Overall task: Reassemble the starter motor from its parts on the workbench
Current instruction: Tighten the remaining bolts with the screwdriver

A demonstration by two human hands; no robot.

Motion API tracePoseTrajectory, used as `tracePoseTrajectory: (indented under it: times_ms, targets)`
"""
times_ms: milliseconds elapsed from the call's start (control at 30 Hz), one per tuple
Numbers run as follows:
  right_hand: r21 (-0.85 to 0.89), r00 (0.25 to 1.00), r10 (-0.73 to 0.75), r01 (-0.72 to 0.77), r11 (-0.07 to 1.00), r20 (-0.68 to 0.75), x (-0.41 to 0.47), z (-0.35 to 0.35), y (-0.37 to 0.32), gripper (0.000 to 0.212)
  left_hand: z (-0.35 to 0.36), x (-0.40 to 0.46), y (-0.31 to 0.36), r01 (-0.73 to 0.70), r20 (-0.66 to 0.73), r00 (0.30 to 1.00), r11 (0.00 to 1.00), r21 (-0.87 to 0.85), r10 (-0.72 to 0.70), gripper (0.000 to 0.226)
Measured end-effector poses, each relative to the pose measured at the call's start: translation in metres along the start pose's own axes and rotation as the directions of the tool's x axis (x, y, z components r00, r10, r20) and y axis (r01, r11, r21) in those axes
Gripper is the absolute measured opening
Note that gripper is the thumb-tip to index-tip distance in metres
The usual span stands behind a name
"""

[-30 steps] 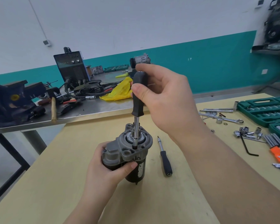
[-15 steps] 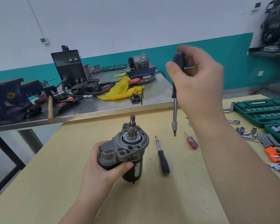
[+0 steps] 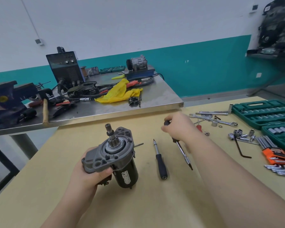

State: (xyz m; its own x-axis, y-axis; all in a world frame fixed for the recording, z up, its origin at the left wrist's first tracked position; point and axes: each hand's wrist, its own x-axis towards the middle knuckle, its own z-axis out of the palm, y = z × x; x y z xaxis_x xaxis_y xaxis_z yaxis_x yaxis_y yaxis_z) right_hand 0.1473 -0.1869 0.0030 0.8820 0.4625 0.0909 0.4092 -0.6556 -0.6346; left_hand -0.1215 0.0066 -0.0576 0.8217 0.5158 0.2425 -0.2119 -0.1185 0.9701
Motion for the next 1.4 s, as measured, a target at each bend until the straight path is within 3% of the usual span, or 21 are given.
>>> tracePoseTrajectory:
  times_ms: [167,333,467,533,633,700,767,933,1100,1267,1333,1400]
  targets:
    - [-0.132,0.992,0.059,-0.044,0.99,0.113,0.0,0.027,0.014,0.019,-0.004,-0.001,-0.003,0.015,0.037,0.999,0.998,-0.066,-0.012,0.06]
    - [-0.465,0.991,0.085,-0.029,0.885,0.1,-0.003,0.04,0.019,0.039,-0.001,-0.002,0.001,0.019,0.068,0.998,0.998,-0.062,-0.015,0.067]
    - [-0.467,0.974,-0.212,0.225,0.855,0.081,-0.003,0.056,0.005,0.043,0.006,-0.006,0.005,0.022,0.059,0.998,0.998,-0.059,-0.019,0.07]
    - [-0.387,0.905,-0.384,0.426,0.817,0.186,-0.006,0.075,-0.003,0.049,0.009,-0.007,0.009,0.034,0.05,0.998,0.997,-0.065,-0.03,0.079]
    - [-0.359,0.804,-0.432,0.577,0.733,0.409,-0.009,0.103,-0.006,0.053,0.012,-0.009,0.013,0.062,0.067,0.996,0.996,-0.068,-0.057,0.091]
    - [-0.355,0.775,-0.389,0.591,0.724,0.498,-0.01,0.107,-0.006,0.052,0.014,-0.01,0.015,0.075,0.075,0.995,0.995,-0.067,-0.07,0.097]
    - [-0.361,0.802,-0.338,0.542,0.758,0.493,-0.015,0.101,-0.011,0.047,0.013,-0.011,0.015,0.082,0.081,0.994,0.993,-0.084,-0.075,0.103]
    - [-0.52,0.871,-0.352,0.489,0.7,0.343,-0.029,0.086,-0.028,0.019,0.01,-0.011,0.017,0.06,0.256,0.966,0.995,-0.083,-0.037,0.068]
    - [-0.403,0.877,-0.337,0.461,0.79,0.343,-0.037,0.083,-0.036,0.039,0.01,-0.014,0.017,0.051,0.279,0.96,0.996,-0.077,-0.028,0.063]
    - [-0.267,0.875,-0.33,0.433,0.861,0.354,-0.033,0.076,-0.034,0.037,0.011,-0.014,0.019,0.055,0.269,0.962,0.997,-0.048,-0.04,0.065]
    - [-0.017,0.904,-0.331,0.348,0.937,0.27,-0.029,0.059,-0.038,0.021,0.014,-0.015,0.022,0.057,0.26,0.964,0.998,-0.023,-0.049,0.07]
    - [0.311,0.946,-0.299,0.249,0.917,0.123,-0.028,0.035,-0.048,0.018,0.016,-0.016,0.024,0.048,0.228,0.972,0.999,0.006,-0.048,0.076]
